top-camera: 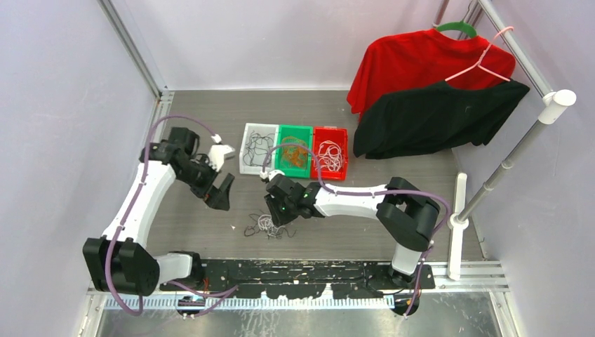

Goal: Untangle the cables
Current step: Pick up the cable at the center of the board.

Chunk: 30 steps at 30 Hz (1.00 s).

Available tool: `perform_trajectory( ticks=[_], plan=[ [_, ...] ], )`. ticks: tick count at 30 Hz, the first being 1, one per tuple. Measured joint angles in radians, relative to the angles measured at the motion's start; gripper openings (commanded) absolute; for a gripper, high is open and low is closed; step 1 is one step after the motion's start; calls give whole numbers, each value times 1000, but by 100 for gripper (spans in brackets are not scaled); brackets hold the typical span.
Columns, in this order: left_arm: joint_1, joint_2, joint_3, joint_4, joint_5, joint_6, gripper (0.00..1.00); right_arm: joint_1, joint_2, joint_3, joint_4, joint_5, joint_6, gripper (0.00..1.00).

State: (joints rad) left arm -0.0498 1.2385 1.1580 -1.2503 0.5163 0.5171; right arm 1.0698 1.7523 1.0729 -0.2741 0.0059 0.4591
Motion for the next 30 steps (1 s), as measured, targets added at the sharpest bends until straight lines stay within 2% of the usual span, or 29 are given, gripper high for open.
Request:
perform_trajectory(
  ticks=[2,5,8,10,15,17,24,30],
  plan=[
    [-68,1,-37,36,-26,-17,100,0,-5,-20,23,-8,14,15],
    [-145,13,-65,85,-51,-39,94,0,-25,-80,58,-19,41,2],
    [-196,51,-76,134,-67,-59,88,0,-61,-132,69,-26,66,1],
    [-213,85,-82,162,-68,-71,81,0,-97,-149,81,-26,78,1],
    [-219,134,-87,197,-65,-94,68,0,-189,-152,120,-23,95,1],
    [-219,140,-87,203,-61,-97,68,0,-224,-152,128,-22,96,1],
    [-221,128,-4,146,-1,-85,80,0,-320,-112,112,-23,93,1],
    [-222,-29,72,103,107,-49,81,0,-359,-38,123,-34,94,1]
  ],
)
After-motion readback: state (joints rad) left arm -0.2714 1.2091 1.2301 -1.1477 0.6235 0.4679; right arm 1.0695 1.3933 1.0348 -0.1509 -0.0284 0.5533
